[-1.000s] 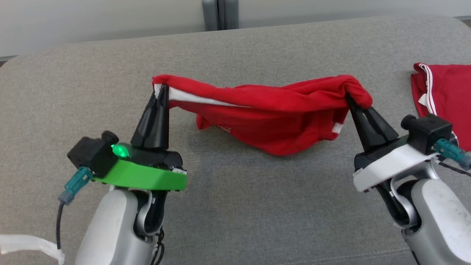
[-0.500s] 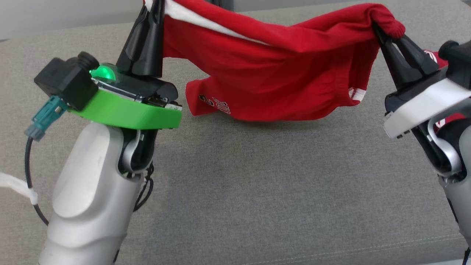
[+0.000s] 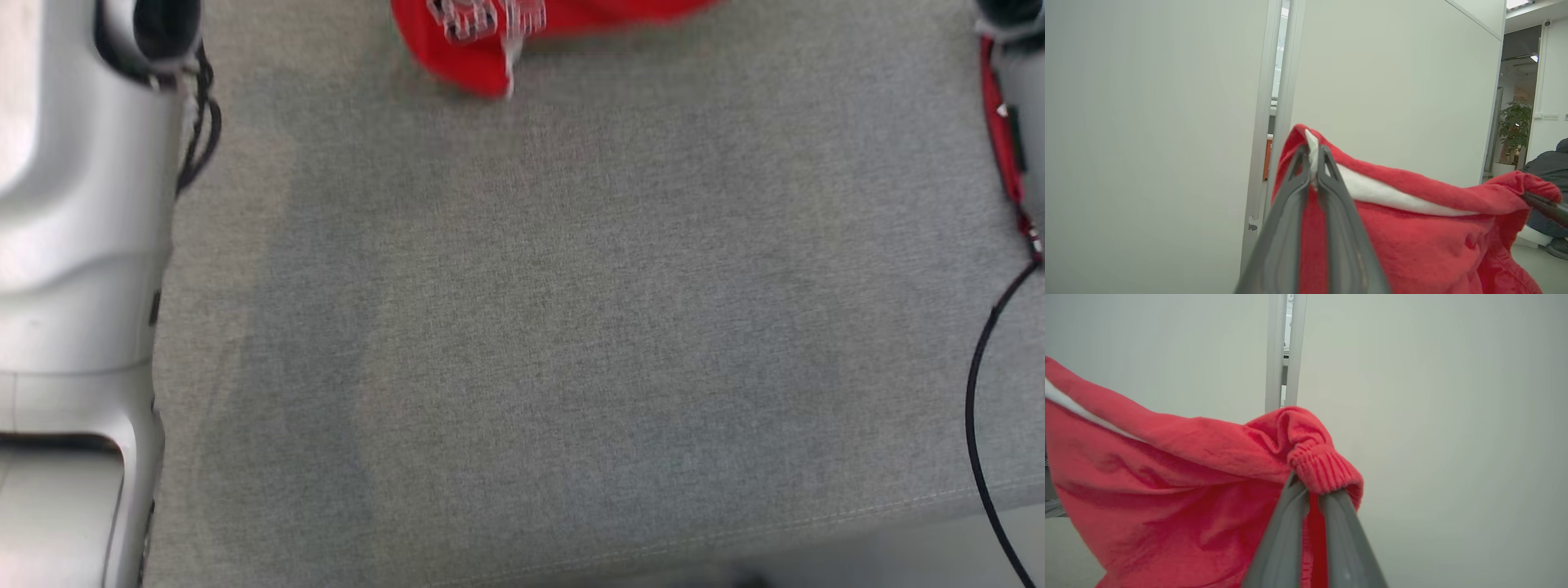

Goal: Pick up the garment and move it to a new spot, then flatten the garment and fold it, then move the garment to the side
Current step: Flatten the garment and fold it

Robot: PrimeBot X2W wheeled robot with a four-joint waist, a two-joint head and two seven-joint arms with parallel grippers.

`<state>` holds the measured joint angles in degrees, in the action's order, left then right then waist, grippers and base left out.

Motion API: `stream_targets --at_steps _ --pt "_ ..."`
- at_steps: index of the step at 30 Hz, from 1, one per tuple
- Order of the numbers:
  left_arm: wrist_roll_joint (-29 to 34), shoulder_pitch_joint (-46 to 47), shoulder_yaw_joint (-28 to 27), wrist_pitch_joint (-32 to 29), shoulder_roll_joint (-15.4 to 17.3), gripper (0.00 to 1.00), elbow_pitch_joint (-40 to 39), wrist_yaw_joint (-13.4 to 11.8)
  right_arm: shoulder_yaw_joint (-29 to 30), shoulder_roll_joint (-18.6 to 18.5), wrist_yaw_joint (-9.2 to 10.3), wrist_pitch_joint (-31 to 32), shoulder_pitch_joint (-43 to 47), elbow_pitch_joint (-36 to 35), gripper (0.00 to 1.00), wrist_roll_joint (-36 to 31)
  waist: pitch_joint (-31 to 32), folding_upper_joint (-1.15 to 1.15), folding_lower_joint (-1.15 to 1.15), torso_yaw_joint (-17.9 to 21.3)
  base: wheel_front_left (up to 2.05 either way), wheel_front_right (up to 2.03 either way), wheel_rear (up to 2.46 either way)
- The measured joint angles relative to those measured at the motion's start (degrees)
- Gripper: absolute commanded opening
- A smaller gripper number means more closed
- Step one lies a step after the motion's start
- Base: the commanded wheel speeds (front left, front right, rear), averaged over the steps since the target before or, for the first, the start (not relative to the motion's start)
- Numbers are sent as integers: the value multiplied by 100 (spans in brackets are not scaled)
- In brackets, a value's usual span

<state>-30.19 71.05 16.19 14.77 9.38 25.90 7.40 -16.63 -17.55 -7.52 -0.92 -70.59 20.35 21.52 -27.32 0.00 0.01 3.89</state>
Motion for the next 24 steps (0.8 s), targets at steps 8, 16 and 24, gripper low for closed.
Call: stream_targets --at_steps 8,16,24 --pt "280 599 -278 25 -281 0 -950 1 -4 -104 0 -1089 -841 367 0 -255 -556 0 1 -12 0 0 0" --pt "200 -965 -74 25 -315 0 -953 1 -643 -181 1 -1185 32 1156 0 -230 -538 0 0 -110 0 0 0" --pt "-107 -3060 2 24 -485 0 -1367 9 -1393 -698 -1 -1066 1523 1179 0 505 -138 0 -1 -281 0 0 0"
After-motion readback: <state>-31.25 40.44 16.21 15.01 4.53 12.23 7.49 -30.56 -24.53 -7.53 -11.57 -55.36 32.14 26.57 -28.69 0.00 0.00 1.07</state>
